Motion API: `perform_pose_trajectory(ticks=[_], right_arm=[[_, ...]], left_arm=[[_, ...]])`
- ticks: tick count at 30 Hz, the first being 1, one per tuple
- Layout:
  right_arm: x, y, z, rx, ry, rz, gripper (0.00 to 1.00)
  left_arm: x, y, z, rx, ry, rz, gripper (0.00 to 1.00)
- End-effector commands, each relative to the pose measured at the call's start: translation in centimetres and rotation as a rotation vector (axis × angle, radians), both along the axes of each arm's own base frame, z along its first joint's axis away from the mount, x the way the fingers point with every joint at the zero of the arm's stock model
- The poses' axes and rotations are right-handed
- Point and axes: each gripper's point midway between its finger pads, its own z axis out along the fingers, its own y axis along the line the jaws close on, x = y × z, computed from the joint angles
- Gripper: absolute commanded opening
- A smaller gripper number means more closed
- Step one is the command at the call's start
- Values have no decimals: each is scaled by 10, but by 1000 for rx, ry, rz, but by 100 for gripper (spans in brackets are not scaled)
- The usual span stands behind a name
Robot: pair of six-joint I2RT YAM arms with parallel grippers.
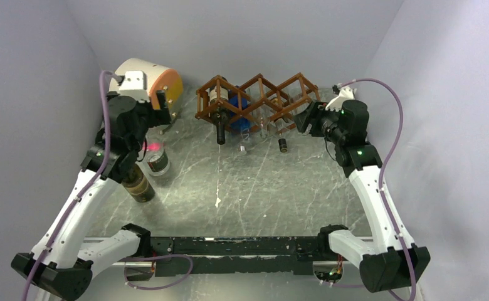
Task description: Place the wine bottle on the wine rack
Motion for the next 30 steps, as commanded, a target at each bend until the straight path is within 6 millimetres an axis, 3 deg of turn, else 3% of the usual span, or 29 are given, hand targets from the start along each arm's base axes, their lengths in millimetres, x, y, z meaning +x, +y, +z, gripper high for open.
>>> perform_pose_trajectory(ticks=[1, 5, 9, 14, 24, 26, 30], right_arm=[[-13, 15, 22, 47, -89, 85, 68], [-14, 18, 23, 68, -90, 96, 68], [-12, 23, 24, 86, -82, 118, 68], [-9, 27, 26, 100, -85, 130, 68], [-9, 28, 26, 108, -82, 128, 68], [-9, 28, 26, 107, -81, 126, 68], [-6, 28, 24, 110, -78, 119, 67]], left_arm=[[-18, 52, -5, -118, 75, 232, 98], [-40, 83, -21, -150, 130, 359, 98], [-63, 104, -59, -191, 208, 501, 98], [-81, 115, -79, -237, 207, 583, 99], [-95, 127, -107, -215, 256, 679, 67], [-98, 129, -111, -204, 262, 689, 58], [-99, 130, -104, -181, 250, 672, 29]])
